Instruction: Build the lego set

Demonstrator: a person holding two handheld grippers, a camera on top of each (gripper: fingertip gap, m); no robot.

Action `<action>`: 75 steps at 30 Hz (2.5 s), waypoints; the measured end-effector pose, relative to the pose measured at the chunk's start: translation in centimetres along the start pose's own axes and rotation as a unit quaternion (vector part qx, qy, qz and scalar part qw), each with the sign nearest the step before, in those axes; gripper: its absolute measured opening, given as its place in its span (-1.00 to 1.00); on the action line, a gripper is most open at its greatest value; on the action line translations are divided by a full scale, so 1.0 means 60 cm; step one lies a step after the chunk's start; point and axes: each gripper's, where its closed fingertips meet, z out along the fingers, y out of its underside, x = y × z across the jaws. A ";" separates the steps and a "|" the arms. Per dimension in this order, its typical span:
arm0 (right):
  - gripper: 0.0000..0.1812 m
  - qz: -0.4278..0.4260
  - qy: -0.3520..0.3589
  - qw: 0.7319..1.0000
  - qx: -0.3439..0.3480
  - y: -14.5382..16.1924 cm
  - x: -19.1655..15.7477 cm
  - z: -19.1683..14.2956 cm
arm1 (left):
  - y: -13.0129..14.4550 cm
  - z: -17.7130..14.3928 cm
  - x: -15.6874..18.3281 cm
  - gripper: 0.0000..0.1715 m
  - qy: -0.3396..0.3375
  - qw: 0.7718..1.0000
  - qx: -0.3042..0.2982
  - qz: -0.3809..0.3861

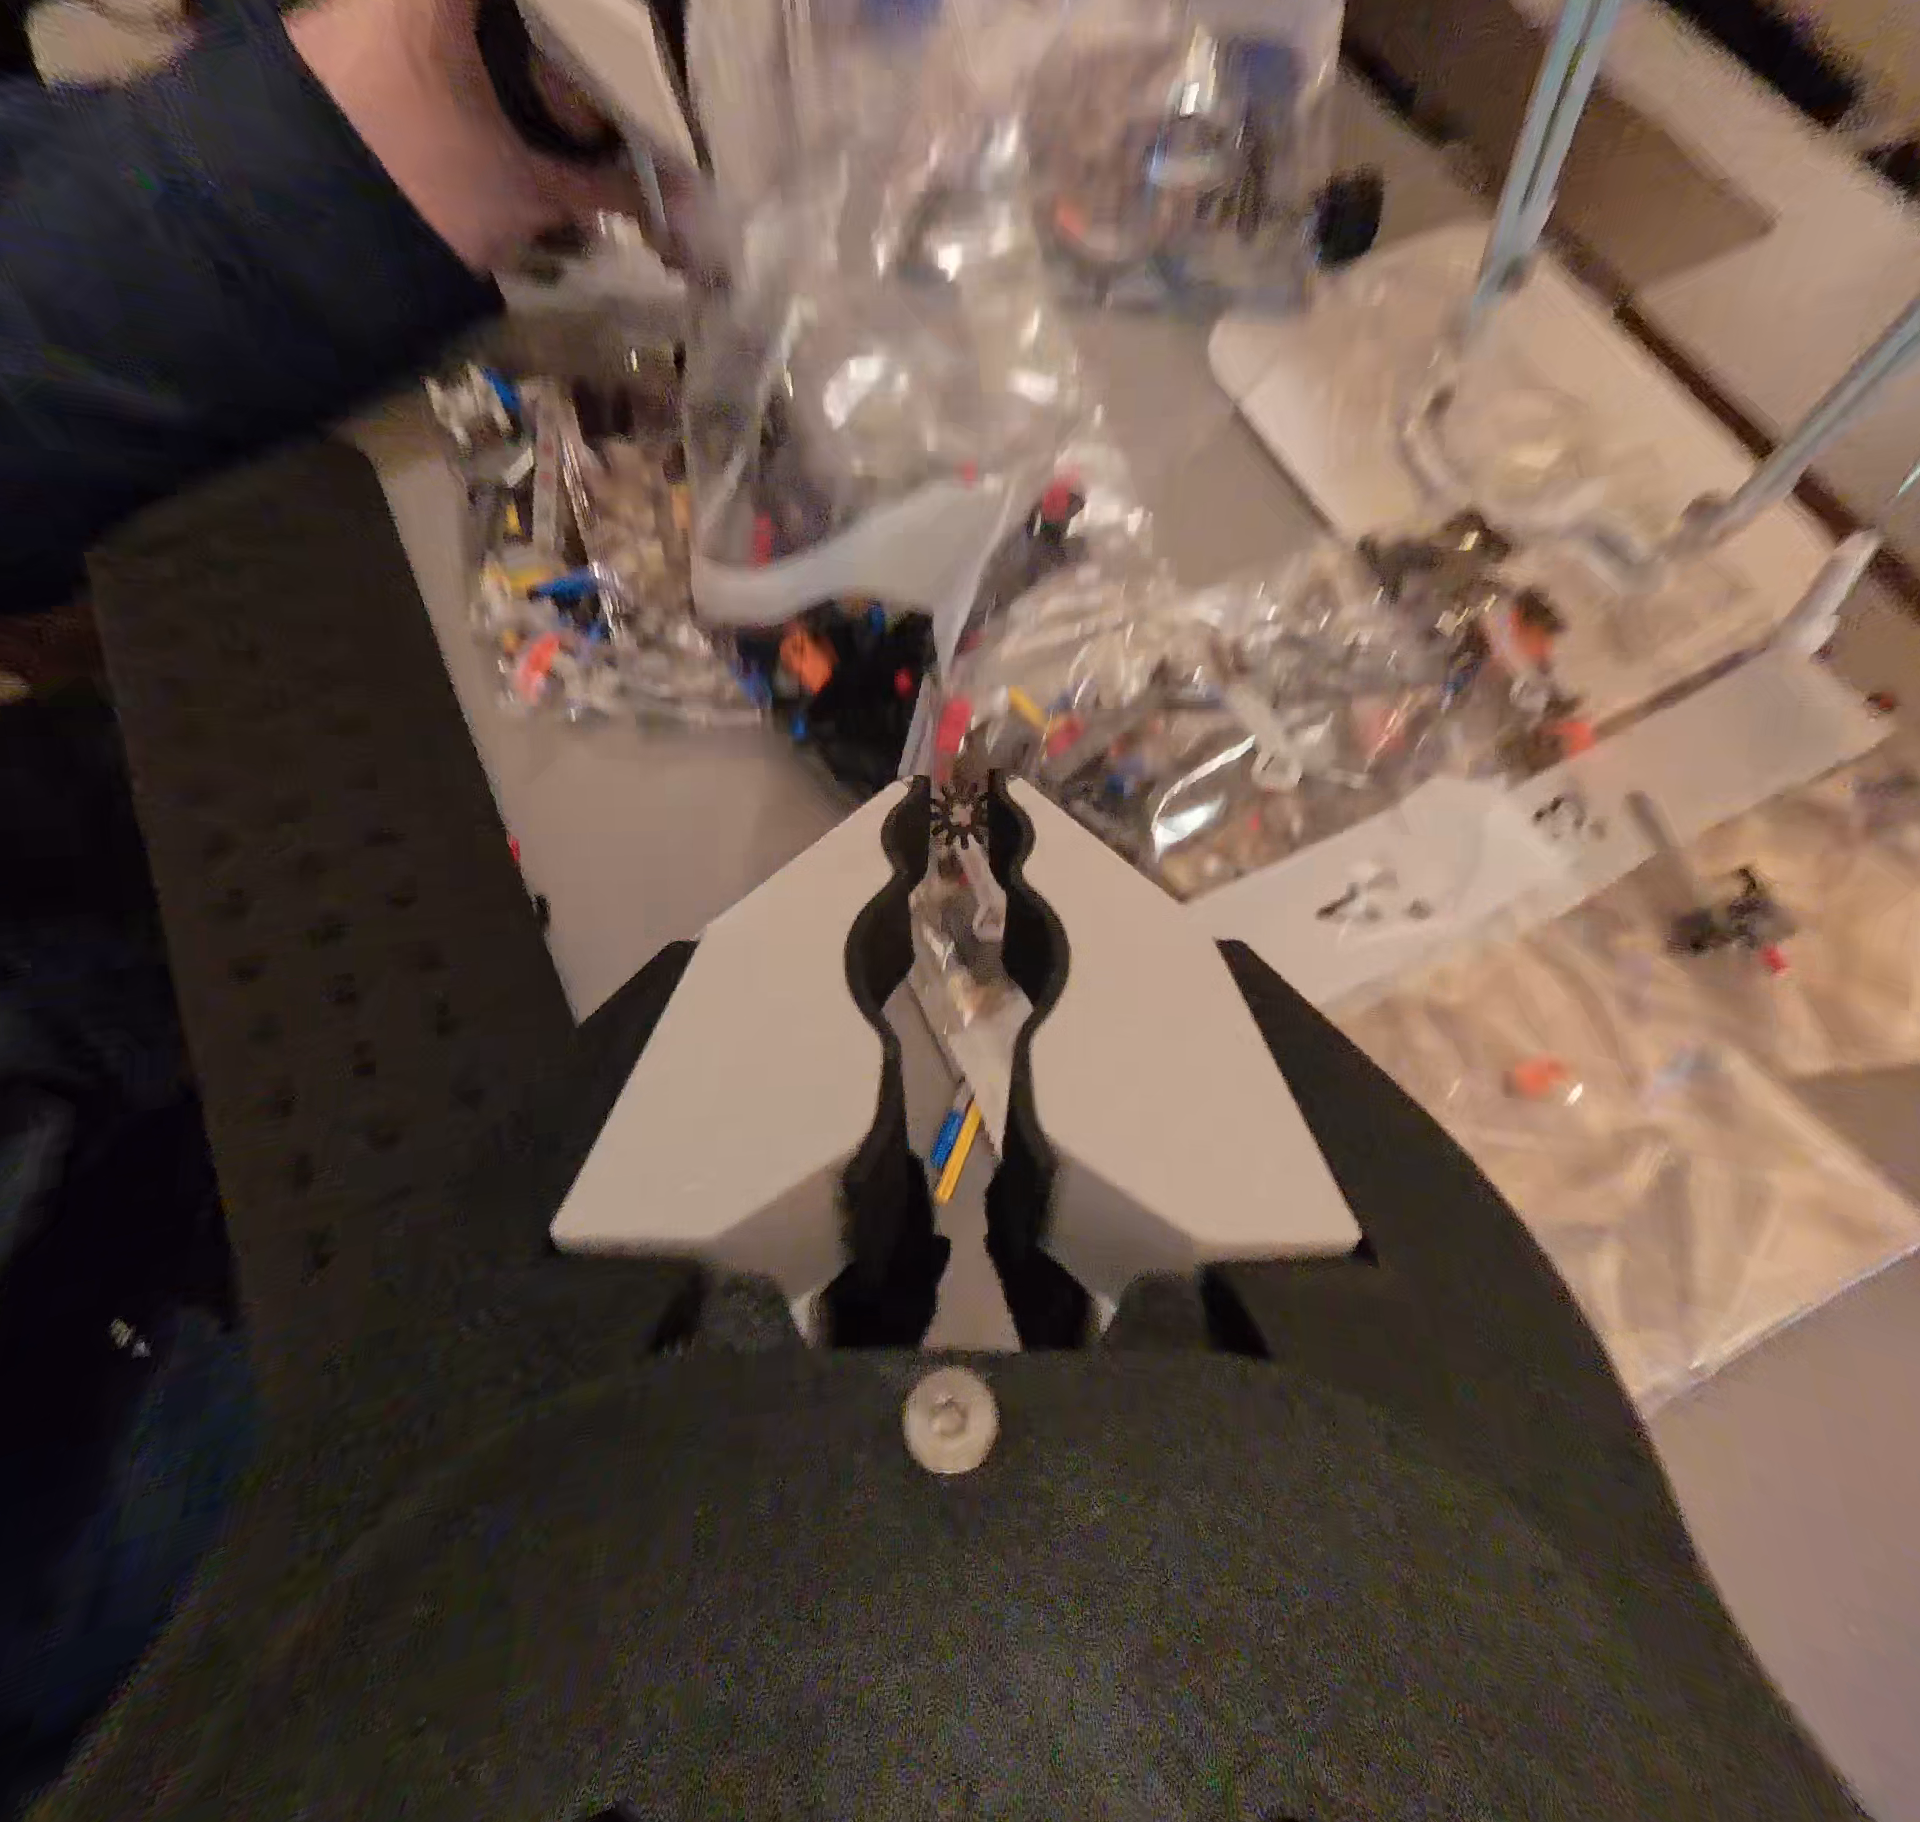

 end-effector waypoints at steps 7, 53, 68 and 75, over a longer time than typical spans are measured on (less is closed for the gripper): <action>-0.91 -0.071 -0.008 0.996 0.058 -0.148 0.004 0.020 | 0.001 -0.003 -0.003 -0.98 -0.001 1.000 0.004 -0.004; -0.92 0.056 0.031 0.977 -0.203 0.226 -0.004 0.017 | 0.002 0.000 -0.003 -0.98 -0.002 1.000 -0.001 -0.002; -0.93 -0.071 0.034 0.997 -0.020 -0.083 0.008 -0.056 | 0.003 0.000 -0.002 -0.98 -0.002 1.000 0.000 0.000; -0.92 -0.087 -0.028 0.995 -0.046 -0.143 -0.003 0.021 | -0.005 0.002 0.003 -0.99 0.001 1.000 0.005 0.009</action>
